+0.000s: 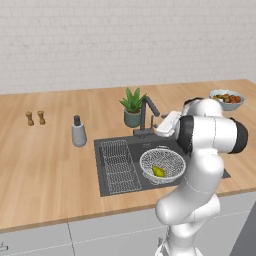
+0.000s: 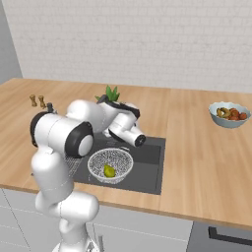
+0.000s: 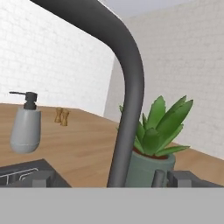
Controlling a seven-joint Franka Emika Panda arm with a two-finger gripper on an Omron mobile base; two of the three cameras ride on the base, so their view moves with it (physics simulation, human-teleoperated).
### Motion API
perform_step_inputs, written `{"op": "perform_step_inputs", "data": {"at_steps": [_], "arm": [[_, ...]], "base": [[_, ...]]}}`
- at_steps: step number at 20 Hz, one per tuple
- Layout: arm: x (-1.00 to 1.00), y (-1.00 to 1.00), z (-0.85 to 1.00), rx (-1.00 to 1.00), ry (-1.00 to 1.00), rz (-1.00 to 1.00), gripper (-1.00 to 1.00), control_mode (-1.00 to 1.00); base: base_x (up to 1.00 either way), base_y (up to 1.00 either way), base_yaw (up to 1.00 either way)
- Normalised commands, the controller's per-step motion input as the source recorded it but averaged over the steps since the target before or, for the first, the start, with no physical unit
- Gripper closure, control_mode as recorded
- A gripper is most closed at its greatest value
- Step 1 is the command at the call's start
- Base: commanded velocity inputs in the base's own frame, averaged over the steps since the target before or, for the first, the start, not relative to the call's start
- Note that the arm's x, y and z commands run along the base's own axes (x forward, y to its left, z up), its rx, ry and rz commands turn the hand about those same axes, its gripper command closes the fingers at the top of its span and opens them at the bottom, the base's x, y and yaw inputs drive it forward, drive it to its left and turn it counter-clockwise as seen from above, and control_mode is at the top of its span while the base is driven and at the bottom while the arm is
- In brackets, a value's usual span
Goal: Put the colander in the sink, put the pear in the colander, and turn on the sink faucet and pour water over the colander.
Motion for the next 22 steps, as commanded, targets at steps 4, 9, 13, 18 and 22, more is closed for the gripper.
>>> {"op": "perform_step_inputs", "data": {"at_steps": [4, 9, 13, 18, 22], "arm": [[0.25, 0.07, -0.03, 0.00, 0.00, 0.00, -1.00, -1.00], [0.18, 0.01, -0.02, 0.00, 0.00, 0.00, -1.00, -1.00], [0.15, 0.00, -0.07, 0.00, 0.00, 0.00, -1.00, -1.00], [0.13, 0.00, -0.11, 0.00, 0.00, 0.00, -1.00, -1.00], [0.17, 0.00, -0.12, 0.00, 0.00, 0.00, -1.00, -1.00]], "base": [[0.00, 0.00, 0.00], [0.00, 0.00, 0.00], [0.00, 0.00, 0.00], [0.00, 0.00, 0.00], [0.00, 0.00, 0.00]]}}
